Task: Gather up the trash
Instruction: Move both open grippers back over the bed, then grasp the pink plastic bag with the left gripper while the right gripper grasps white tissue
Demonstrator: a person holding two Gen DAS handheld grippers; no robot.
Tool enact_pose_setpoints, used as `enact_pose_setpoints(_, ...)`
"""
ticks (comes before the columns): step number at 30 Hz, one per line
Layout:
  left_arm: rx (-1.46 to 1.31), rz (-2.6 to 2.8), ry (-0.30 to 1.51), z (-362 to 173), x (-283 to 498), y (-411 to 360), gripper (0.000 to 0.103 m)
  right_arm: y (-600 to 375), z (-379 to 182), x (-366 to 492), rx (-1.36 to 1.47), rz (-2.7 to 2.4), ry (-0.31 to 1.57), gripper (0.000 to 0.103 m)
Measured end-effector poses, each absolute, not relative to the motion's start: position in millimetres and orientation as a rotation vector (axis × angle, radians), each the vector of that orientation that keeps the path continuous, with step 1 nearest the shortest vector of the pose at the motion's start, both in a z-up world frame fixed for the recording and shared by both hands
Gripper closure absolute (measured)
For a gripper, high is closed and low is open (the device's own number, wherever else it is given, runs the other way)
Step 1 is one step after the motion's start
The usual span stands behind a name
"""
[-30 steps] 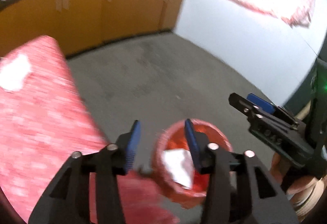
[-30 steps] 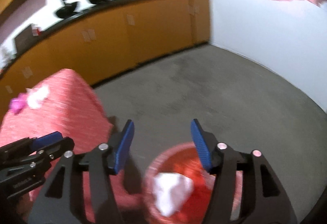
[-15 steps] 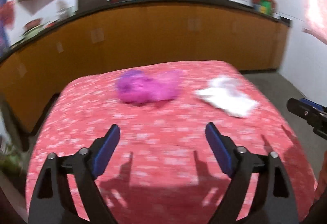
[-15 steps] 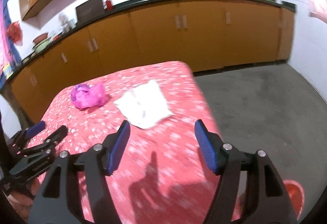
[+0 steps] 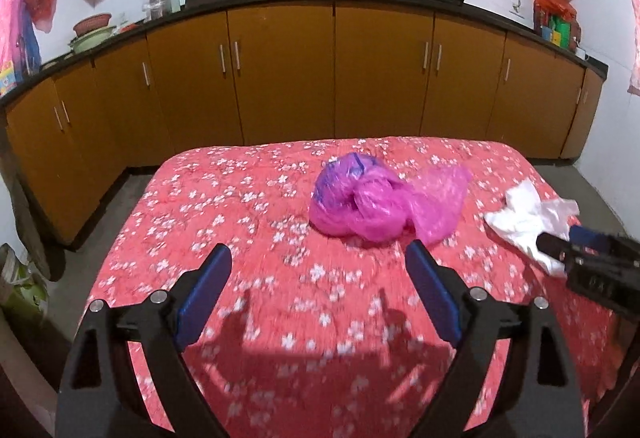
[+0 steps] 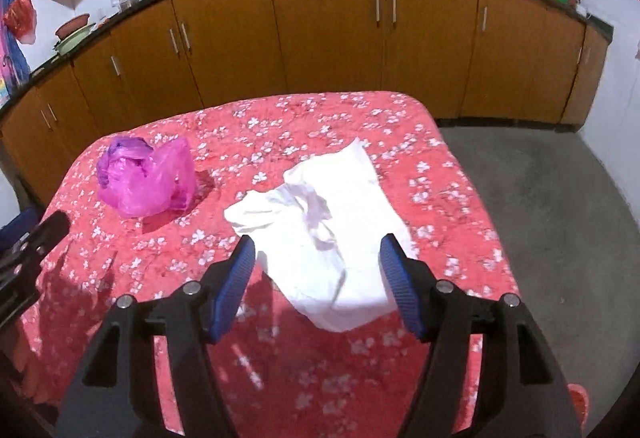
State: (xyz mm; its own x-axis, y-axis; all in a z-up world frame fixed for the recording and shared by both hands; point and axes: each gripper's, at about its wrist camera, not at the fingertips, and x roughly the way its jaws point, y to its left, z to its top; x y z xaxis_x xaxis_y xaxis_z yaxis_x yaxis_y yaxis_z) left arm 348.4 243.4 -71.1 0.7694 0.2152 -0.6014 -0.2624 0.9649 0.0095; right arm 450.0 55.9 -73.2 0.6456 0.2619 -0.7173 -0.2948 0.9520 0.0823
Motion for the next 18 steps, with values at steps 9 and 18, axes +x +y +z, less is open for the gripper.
enact_pose_setpoints(9, -0.088, 0.249, 0.662, -71, 381, 252, 0.015, 51, -74, 444, -0.019, 0.369, 0.818, 0.100)
enact_pose_setpoints(18, -0.060, 0.219, 0.726, -83, 422, 253, 0.024, 52, -71, 436, -0.040, 0.371, 0.803, 0.100)
